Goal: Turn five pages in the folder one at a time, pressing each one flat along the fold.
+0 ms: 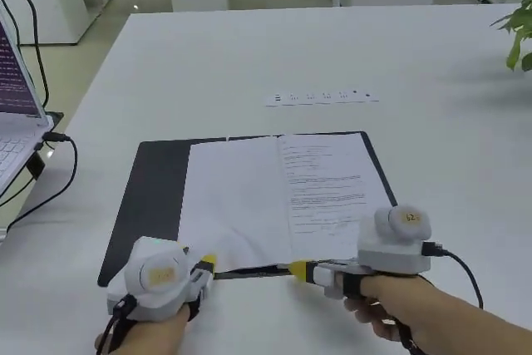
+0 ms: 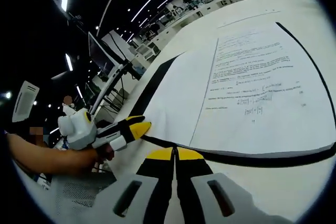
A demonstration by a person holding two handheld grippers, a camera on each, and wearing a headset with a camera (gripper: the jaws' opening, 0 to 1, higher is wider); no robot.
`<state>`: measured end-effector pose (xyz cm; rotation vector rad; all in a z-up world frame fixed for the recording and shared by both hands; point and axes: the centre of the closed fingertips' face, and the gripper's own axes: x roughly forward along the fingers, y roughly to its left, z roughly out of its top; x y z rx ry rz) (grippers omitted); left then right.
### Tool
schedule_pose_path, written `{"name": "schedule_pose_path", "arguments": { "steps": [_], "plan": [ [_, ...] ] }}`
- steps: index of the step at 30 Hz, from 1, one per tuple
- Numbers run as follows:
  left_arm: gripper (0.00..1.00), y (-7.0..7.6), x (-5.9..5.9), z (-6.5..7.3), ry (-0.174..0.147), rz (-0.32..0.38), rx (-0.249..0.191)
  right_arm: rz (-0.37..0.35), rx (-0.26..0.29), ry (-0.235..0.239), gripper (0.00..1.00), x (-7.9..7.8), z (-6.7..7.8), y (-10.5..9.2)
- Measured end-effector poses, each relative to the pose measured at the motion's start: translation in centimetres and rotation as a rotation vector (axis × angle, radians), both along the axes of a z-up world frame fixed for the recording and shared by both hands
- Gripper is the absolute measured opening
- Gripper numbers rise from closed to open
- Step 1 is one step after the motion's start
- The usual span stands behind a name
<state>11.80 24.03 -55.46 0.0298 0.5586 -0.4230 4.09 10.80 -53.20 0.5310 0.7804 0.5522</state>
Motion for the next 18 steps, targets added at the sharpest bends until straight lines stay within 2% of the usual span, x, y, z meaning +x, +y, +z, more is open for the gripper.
{"name": "schedule_pose_path", "arguments": {
  "steps": [3, 7, 9, 10, 11, 13, 15, 18],
  "plan": [
    [0.24, 0.1, 0.1, 0.1, 0.042, 0.009, -0.023, -0.018, 0.019, -0.021, 0.0, -0.3, 1.6, -0.3],
    [0.31, -0.6, -0.1, 0.4, 0.161, 0.011, -0.099, -0.091, 0.043, -0.06, 0.0, -0.2, 4.0, -1.2],
    [0.4, -0.3, -0.3, 0.7, 0.221, 0.032, -0.081, -0.136, 0.042, -0.086, 0.0, 0.0, 5.1, -2.0],
    [0.44, -0.5, -0.5, 1.0, 0.244, 0.048, -0.098, -0.15, 0.038, -0.084, 0.0, -0.1, 5.4, -2.3],
    [0.47, -0.8, -0.7, 1.6, 0.262, 0.06, -0.139, -0.159, 0.041, -0.105, 0.0, -0.1, 6.0, -2.6],
    [0.48, -1.2, -0.5, 3.4, 0.228, 0.066, -0.214, -0.204, 0.049, -0.131, 0.0, -0.2, 7.1, -3.5],
    [0.46, -1.2, -1.1, 4.7, 0.218, 0.063, -0.233, -0.231, 0.039, -0.147, 0.0, -0.4, 7.8, -4.3],
    [0.44, -1.2, -1.8, 6.2, 0.192, 0.044, -0.239, -0.258, 0.003, -0.178, 0.0, -0.5, 8.4, -5.5]
  ]
}}
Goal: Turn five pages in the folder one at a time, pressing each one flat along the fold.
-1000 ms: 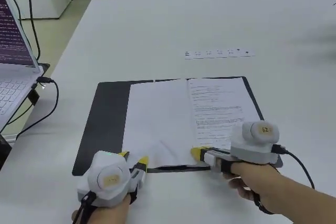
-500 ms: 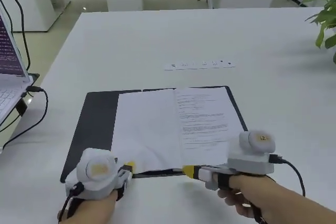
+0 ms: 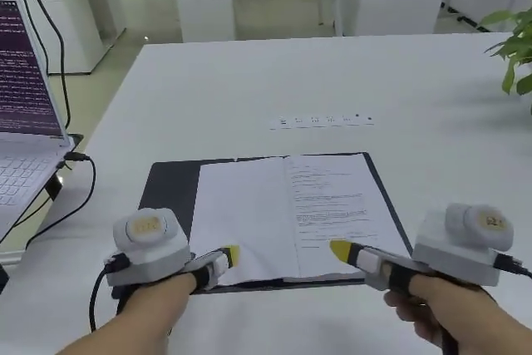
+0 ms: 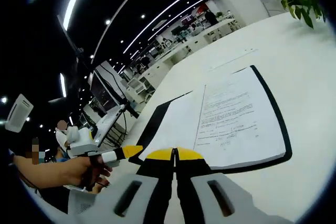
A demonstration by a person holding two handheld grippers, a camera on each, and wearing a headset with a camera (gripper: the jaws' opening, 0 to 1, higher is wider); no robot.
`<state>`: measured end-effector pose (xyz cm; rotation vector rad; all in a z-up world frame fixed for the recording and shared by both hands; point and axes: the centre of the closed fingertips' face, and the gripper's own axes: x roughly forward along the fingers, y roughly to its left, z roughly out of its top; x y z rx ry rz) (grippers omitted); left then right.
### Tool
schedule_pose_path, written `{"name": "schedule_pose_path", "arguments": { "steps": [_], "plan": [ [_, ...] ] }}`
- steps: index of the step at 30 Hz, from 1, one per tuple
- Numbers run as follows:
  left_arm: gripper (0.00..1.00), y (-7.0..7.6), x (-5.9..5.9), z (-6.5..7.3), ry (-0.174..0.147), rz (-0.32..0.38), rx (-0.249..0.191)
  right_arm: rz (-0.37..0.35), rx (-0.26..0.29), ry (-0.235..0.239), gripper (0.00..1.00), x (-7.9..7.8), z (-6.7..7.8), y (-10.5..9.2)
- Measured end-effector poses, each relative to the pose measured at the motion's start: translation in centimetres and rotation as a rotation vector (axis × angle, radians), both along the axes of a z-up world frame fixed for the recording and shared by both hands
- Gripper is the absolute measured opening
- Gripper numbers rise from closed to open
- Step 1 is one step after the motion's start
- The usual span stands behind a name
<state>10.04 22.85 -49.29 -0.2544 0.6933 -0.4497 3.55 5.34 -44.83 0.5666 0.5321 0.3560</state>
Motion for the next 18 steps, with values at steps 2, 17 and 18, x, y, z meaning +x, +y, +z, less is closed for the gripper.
{"name": "schedule_pose_path", "arguments": {
  "steps": [2, 17, 18],
  "plan": [
    [0.44, 0.1, -0.5, 0.9, -0.011, -0.008, -0.009, -0.026, -0.014, -0.01, 0.0, -0.1, 0.4, -0.8],
    [0.51, 1.5, -2.8, 6.3, -0.167, -0.057, 0.043, -0.151, -0.165, -0.059, 0.02, -1.3, 1.9, -6.8],
    [0.51, 1.5, -3.0, 6.5, -0.172, -0.061, 0.045, -0.158, -0.17, -0.062, 0.04, -1.4, 2.0, -7.2]
  ]
}}
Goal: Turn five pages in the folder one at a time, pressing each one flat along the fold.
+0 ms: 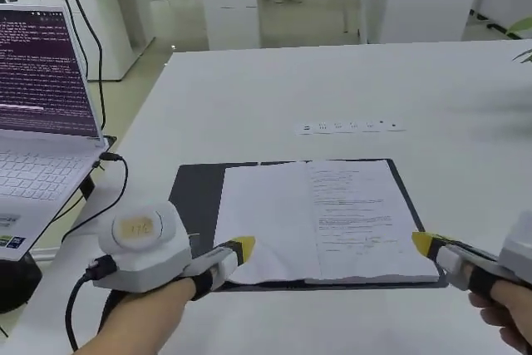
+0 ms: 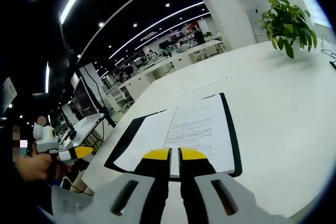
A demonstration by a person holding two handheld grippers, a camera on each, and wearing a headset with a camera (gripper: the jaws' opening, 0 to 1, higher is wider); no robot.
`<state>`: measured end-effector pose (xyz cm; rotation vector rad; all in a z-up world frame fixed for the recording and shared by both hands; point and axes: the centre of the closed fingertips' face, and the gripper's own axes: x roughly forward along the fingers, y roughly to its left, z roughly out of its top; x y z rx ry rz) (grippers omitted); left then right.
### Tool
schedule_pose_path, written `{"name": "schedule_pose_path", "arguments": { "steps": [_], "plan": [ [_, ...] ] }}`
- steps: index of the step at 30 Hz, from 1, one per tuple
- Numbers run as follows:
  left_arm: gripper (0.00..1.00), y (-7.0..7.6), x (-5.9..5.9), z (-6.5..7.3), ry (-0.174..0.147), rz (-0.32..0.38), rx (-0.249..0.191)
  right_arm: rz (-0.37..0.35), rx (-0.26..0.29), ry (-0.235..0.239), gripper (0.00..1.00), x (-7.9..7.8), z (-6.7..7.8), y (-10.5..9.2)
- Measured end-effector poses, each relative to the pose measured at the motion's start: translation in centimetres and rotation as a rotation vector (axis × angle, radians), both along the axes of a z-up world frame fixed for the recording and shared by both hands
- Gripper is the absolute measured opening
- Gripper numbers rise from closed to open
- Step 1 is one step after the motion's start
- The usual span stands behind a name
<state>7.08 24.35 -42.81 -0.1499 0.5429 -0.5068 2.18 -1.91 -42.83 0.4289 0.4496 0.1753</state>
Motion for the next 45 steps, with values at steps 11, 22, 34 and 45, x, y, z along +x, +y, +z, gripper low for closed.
{"name": "schedule_pose_path", "arguments": {
  "steps": [11, 22, 34, 45],
  "plan": [
    [0.62, 0.3, -1.3, 1.2, -0.089, -0.042, 0.091, 0.01, -0.053, -0.016, 0.33, -1.1, 0.6, -1.3],
    [0.77, 1.1, -2.3, 1.0, -0.106, -0.059, 0.146, 0.097, -0.146, -0.021, 0.63, -2.0, 0.1, -1.2],
    [0.99, 2.1, -3.0, 0.9, -0.133, -0.064, 0.208, 0.14, -0.225, -0.061, 1.0, -2.0, 0.2, -1.4],
    [0.99, 1.8, -2.5, 0.8, -0.12, -0.066, 0.203, 0.114, -0.221, -0.065, 1.0, -2.1, 0.5, -2.6]
  ]
}}
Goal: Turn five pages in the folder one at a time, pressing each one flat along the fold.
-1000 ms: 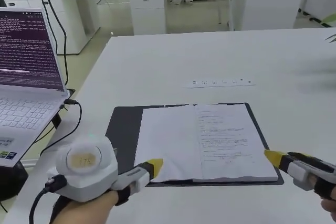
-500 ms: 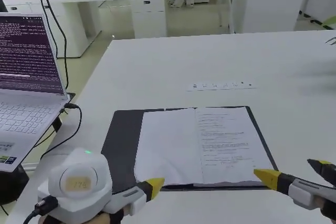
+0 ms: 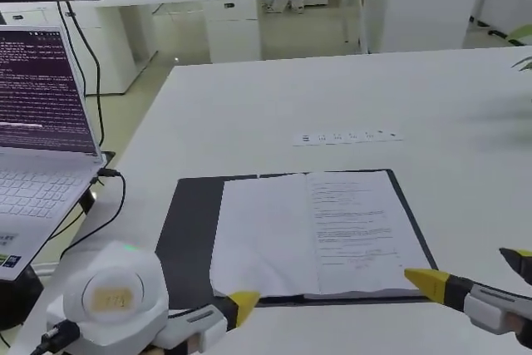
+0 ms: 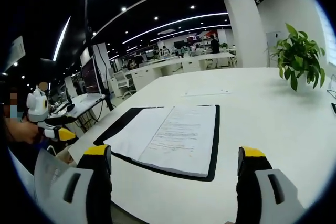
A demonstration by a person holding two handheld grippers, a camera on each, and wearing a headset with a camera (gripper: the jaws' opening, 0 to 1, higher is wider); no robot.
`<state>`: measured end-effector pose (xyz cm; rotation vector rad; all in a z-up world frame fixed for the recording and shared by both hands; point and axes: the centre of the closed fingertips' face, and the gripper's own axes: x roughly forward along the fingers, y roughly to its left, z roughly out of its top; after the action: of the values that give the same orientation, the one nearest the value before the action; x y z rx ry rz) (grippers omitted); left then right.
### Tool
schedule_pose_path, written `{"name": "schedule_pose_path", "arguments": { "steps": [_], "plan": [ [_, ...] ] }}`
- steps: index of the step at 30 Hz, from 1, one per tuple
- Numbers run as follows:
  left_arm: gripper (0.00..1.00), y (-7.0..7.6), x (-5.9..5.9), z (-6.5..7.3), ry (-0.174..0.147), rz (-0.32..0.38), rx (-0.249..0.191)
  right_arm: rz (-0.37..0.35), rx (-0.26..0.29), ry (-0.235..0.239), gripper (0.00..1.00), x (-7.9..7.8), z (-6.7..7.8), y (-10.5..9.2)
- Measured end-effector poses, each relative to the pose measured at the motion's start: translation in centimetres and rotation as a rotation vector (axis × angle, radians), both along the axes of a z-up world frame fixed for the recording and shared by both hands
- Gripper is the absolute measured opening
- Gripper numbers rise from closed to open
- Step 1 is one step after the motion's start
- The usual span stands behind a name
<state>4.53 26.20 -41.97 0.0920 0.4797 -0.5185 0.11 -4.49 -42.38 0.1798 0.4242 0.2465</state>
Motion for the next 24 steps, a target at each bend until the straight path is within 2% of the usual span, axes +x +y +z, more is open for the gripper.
{"name": "schedule_pose_path", "arguments": {
  "steps": [4, 6, 10, 13, 21, 24],
  "plan": [
    [0.99, -0.9, 0.4, -0.2, 0.003, -0.009, -0.008, -0.006, -0.003, 0.005, 1.0, -0.1, -0.2, -0.4],
    [0.94, -1.5, 0.4, -0.4, 0.014, -0.02, -0.006, -0.008, -0.005, 0.007, 1.0, -0.2, -0.4, -0.6],
    [0.93, -3.2, 0.6, -1.0, 0.031, -0.047, -0.008, -0.009, -0.002, 0.015, 0.98, -0.5, -0.6, -0.7],
    [0.88, -5.6, 0.7, -1.9, 0.057, -0.098, -0.003, -0.012, 0.002, 0.018, 0.98, -0.6, -0.8, -0.9],
    [0.76, -12.6, 1.3, -3.7, 0.082, -0.215, 0.012, -0.005, 0.009, 0.038, 0.97, -0.7, -1.5, -1.0],
    [0.74, -14.4, 1.4, -4.3, 0.097, -0.239, 0.015, 0.003, 0.008, 0.043, 0.96, -0.6, -1.7, -1.0]
  ]
}}
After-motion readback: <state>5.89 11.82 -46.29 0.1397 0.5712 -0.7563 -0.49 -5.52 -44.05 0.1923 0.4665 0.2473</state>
